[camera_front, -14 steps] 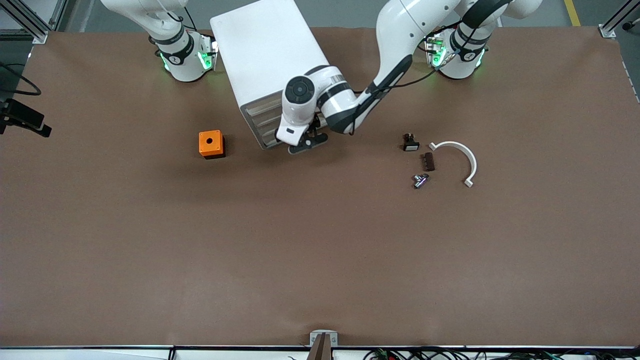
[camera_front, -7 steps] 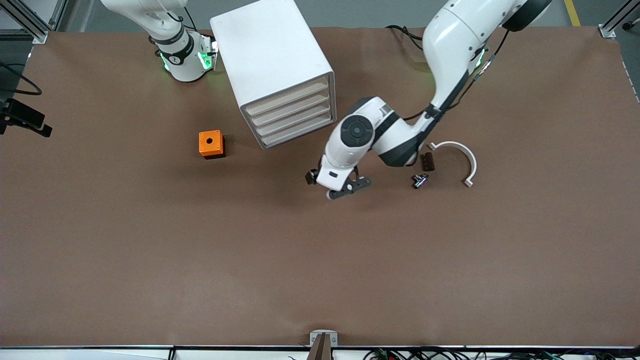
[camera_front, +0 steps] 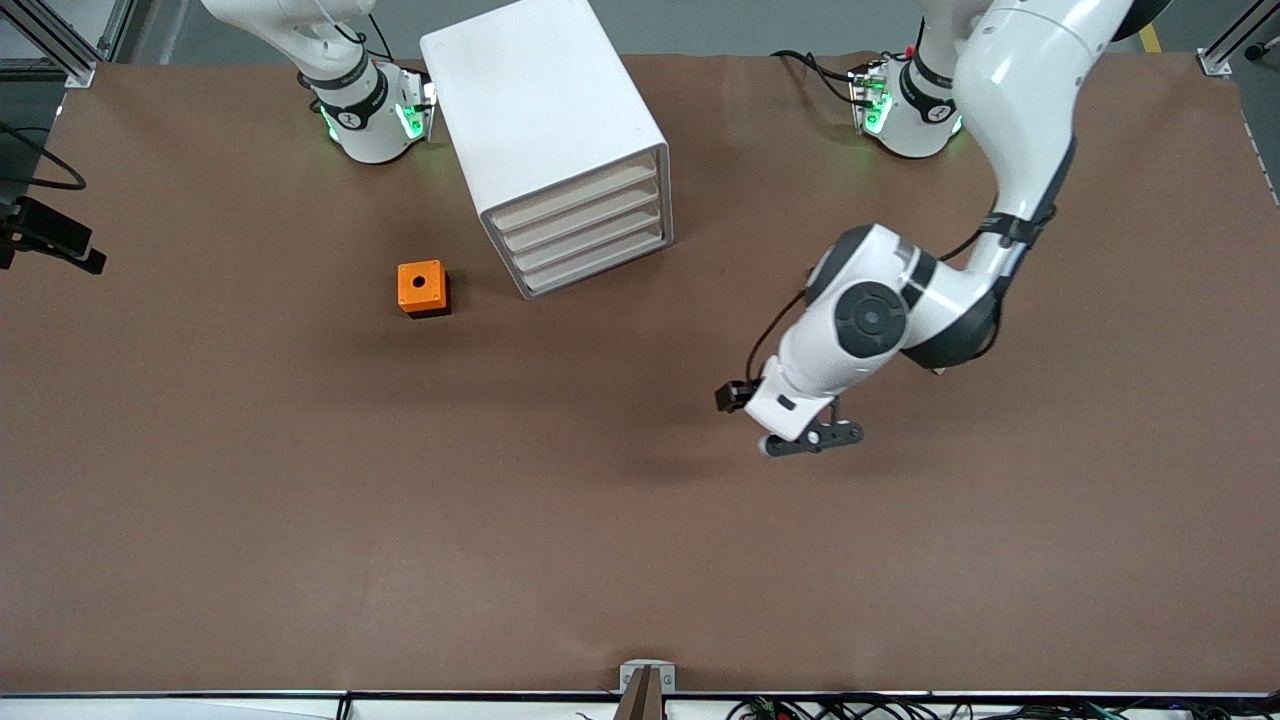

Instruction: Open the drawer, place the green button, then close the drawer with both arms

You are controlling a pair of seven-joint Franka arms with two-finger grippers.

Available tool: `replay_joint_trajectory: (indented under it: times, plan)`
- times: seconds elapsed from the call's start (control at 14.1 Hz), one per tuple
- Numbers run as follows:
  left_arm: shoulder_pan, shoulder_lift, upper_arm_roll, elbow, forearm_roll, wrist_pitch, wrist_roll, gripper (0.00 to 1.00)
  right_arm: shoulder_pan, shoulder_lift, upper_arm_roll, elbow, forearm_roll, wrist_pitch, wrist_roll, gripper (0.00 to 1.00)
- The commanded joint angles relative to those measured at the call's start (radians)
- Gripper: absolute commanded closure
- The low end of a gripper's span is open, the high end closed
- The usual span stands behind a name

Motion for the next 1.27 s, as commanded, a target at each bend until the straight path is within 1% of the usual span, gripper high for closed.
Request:
replay_joint_trajectory:
  times: [0.0, 0.14, 0.21, 0.42, 0.64, 0.78, 0.99, 1.2]
  plan:
    - [0.063, -0.091, 0.007, -0.017, -0.004, -0.096, 0.164, 0.0, -0.014, -0.01, 0.014, 0.0, -0.018, -0.003, -0.01, 0.0]
    - [0.089, -0.16, 0.091, -0.019, -0.018, -0.2, 0.33, 0.0, -0.013, -0.01, 0.013, 0.0, -0.018, -0.003, -0.01, 0.0]
    - [0.087, -0.197, 0.146, -0.022, -0.021, -0.229, 0.434, 0.0, -0.013, -0.01, 0.014, 0.0, -0.018, -0.003, -0.01, 0.0]
    - [0.098, -0.294, 0.258, -0.033, -0.073, -0.295, 0.609, 0.0, -0.014, -0.01, 0.014, 0.0, -0.014, -0.003, -0.01, 0.0]
    - [0.1, -0.386, 0.305, -0.034, -0.075, -0.352, 0.602, 0.0, -0.008, -0.01, 0.014, 0.0, -0.02, -0.003, -0.01, 0.0]
    - [0.1, -0.455, 0.308, -0.033, -0.073, -0.386, 0.602, 0.0, -0.01, -0.008, 0.014, 0.0, -0.02, -0.001, -0.01, 0.0]
    - [0.101, -0.512, 0.308, -0.036, -0.077, -0.439, 0.599, 0.0, -0.014, -0.008, 0.014, 0.0, -0.021, -0.003, -0.01, 0.0]
    - [0.101, -0.576, 0.311, -0.086, -0.078, -0.447, 0.584, 0.0, -0.014, -0.008, 0.014, 0.0, -0.026, -0.003, -0.01, 0.0]
